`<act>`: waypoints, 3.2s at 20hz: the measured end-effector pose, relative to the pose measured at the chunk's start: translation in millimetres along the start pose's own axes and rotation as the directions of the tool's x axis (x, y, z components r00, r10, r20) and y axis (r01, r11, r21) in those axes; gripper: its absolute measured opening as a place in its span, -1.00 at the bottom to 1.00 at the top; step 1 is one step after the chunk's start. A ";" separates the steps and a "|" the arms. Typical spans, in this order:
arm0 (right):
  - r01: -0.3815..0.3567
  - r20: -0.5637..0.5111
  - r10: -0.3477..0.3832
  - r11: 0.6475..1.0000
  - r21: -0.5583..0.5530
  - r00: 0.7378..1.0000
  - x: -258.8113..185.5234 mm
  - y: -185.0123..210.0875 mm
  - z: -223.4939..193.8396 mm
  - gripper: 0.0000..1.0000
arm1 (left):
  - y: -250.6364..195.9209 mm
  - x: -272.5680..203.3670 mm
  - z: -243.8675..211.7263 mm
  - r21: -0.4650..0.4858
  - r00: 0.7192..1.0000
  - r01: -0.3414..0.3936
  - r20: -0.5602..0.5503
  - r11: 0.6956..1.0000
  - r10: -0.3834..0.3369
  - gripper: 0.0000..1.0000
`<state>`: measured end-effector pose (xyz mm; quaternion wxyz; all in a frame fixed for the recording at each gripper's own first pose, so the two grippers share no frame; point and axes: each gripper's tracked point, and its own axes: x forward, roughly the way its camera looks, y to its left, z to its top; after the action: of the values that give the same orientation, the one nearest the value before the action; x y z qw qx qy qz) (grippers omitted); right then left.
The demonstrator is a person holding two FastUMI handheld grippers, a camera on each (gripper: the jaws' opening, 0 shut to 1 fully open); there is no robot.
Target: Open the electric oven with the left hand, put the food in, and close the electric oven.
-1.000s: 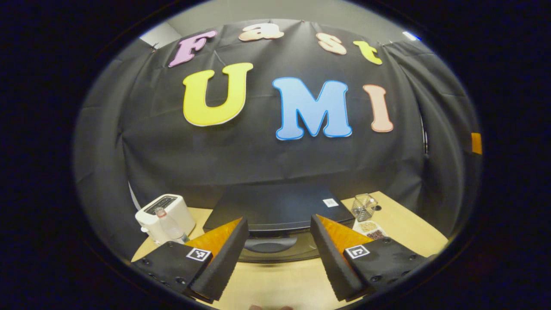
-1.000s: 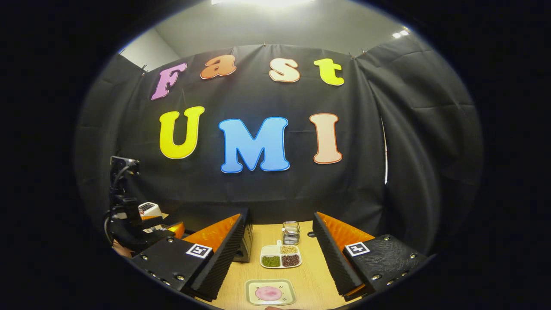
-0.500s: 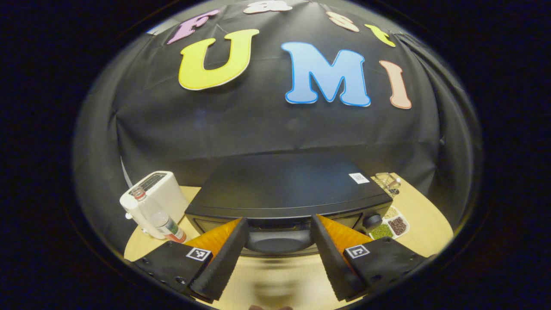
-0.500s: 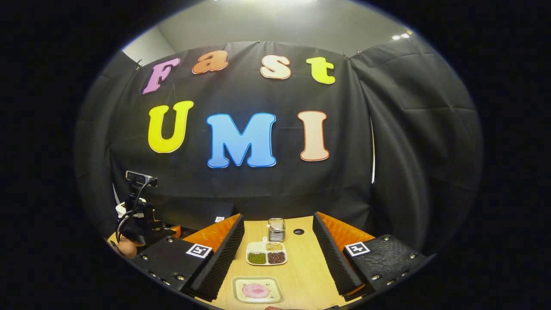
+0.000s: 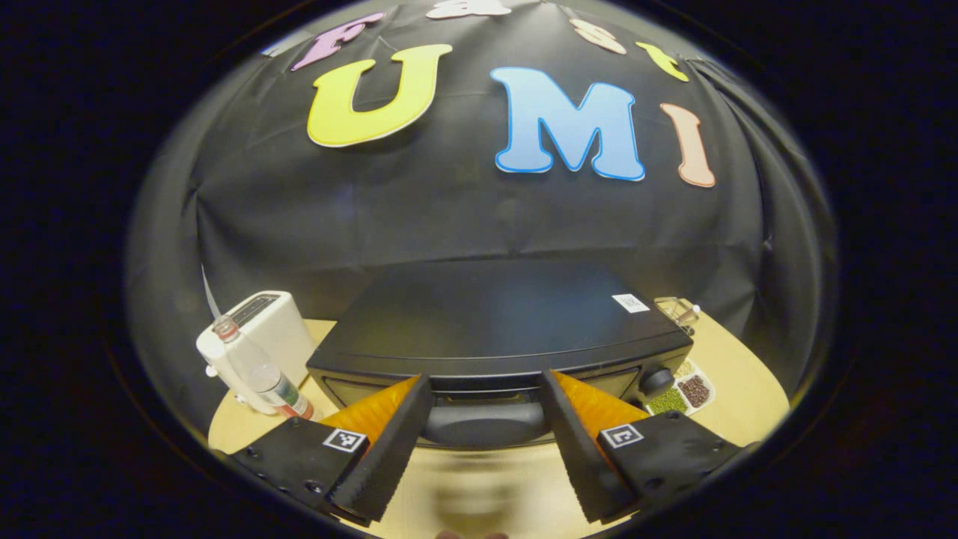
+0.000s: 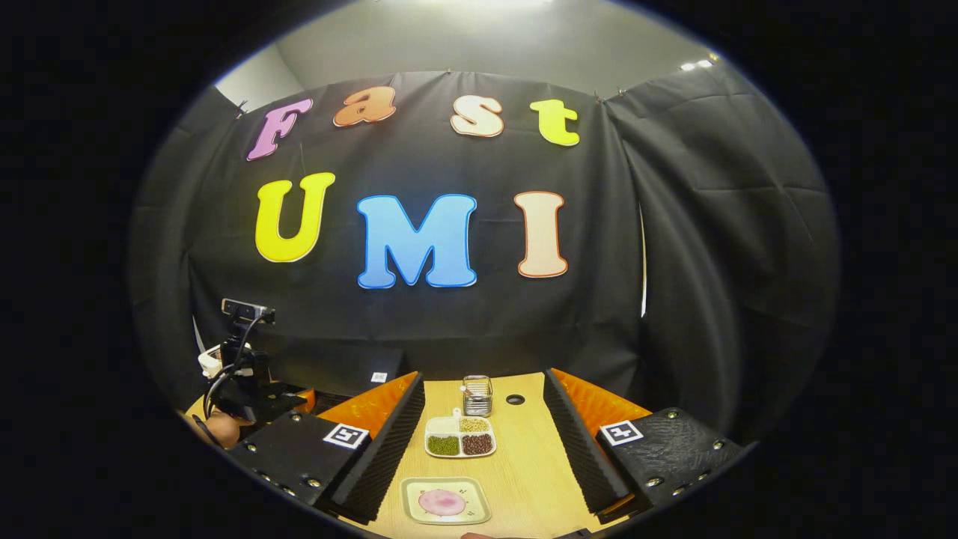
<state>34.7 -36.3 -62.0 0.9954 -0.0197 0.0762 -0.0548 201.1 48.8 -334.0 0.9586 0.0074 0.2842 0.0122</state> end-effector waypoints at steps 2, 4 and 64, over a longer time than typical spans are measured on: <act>-0.005 0.003 0.005 1.000 0.003 1.000 -1.6 1.0 -0.8 0.93 | -0.8 -7.7 -5.2 -0.003 1.000 0.002 -0.006 1.000 -0.002 1.00; -0.012 0.002 0.011 1.000 0.004 1.000 -2.9 3.2 -2.1 0.94 | -2.3 -16.5 -13.2 -0.001 1.000 0.004 -0.009 1.000 -0.004 0.87; -0.137 -0.924 0.098 0.989 0.050 0.369 82.0 -5.7 -373.3 0.47 | 88.1 -293.7 56.1 -0.198 0.950 -0.137 0.250 0.971 0.185 0.94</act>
<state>57.2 -62.6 -442.7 0.7845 0.0021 0.6199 0.0156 -16.1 128.4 -125.1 0.9807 -0.0535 0.1489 0.1147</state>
